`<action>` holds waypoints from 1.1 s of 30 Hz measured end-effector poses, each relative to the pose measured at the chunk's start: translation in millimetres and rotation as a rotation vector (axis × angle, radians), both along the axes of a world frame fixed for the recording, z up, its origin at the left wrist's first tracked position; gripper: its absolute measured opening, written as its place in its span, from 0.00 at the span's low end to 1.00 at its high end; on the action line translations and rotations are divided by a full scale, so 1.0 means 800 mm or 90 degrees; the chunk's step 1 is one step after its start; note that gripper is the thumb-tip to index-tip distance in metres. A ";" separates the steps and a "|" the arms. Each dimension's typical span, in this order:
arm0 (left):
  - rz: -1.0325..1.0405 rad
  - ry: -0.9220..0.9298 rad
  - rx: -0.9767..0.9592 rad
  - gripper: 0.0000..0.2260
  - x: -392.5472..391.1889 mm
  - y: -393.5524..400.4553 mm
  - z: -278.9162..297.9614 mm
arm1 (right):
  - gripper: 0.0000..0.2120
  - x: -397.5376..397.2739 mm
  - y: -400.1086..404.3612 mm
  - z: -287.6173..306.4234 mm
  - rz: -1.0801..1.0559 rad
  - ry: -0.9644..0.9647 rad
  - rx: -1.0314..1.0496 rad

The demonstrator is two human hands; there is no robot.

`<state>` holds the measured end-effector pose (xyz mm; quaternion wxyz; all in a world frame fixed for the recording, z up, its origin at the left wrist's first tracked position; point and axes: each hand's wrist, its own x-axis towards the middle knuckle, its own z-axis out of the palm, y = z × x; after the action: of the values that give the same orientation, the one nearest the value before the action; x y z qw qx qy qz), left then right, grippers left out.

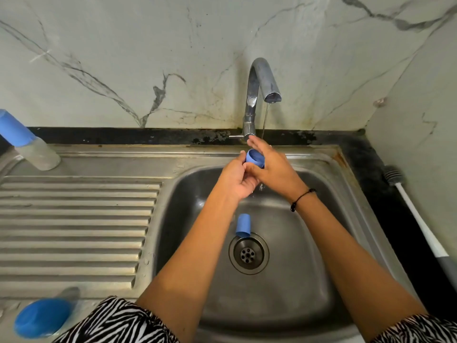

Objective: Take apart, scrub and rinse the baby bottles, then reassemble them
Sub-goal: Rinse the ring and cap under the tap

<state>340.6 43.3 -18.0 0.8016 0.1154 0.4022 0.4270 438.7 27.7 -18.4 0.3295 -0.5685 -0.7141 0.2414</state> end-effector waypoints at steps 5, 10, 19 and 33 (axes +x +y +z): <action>0.013 -0.036 -0.023 0.15 0.006 0.001 0.000 | 0.33 0.004 0.001 -0.003 -0.057 -0.035 0.037; 0.041 -0.057 -0.042 0.13 0.015 0.003 -0.004 | 0.27 0.007 0.003 -0.012 -0.067 -0.110 0.066; 0.069 0.040 -0.019 0.11 0.020 0.009 -0.004 | 0.23 0.000 0.001 -0.028 -0.113 -0.078 0.014; 0.052 -0.029 -0.071 0.17 0.000 -0.014 -0.027 | 0.14 -0.021 -0.003 0.003 -0.164 0.322 -0.081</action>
<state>340.4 32.1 -40.0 0.7977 0.0445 0.4113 0.4389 421.7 25.3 -15.8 0.4888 -0.5960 -0.5144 0.3758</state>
